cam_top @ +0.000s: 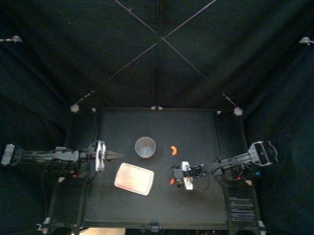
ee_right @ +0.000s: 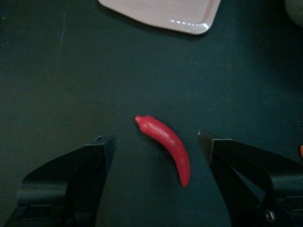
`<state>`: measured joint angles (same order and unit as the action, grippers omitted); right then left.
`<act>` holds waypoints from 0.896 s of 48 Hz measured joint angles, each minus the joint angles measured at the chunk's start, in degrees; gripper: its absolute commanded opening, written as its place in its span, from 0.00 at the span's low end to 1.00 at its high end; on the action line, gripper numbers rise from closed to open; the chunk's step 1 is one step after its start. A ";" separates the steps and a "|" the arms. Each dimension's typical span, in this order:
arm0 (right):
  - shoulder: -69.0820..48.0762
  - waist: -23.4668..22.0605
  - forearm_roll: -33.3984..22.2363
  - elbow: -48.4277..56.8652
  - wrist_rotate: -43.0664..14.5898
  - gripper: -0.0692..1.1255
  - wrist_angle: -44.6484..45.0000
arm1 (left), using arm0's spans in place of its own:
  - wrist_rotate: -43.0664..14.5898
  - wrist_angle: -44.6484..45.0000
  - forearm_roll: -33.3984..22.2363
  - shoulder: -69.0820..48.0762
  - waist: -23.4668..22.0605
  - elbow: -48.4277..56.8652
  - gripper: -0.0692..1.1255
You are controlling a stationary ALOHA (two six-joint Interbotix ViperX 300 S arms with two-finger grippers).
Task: Pick the red chile then place it in the grey bowl
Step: Pick the red chile
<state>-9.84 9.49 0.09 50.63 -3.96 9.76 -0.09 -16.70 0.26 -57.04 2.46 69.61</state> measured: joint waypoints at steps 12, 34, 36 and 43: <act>6.94 -0.09 -2.11 -3.69 0.00 0.93 5.01 | 0.00 0.00 0.09 0.00 0.35 0.18 0.04; 11.69 -1.05 -2.72 -5.71 0.00 0.67 5.71 | 0.00 0.09 0.09 0.00 0.53 0.26 0.04; 11.87 -1.23 -2.72 -5.71 0.00 0.62 5.71 | 0.00 0.09 0.09 0.00 0.53 0.18 0.04; 11.95 -1.58 -2.72 -5.80 0.09 0.52 5.71 | 0.09 0.09 0.09 0.00 0.53 0.26 0.04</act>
<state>2.11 7.91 -2.64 44.82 -3.87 15.47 0.00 -16.61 0.35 -57.04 2.99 69.87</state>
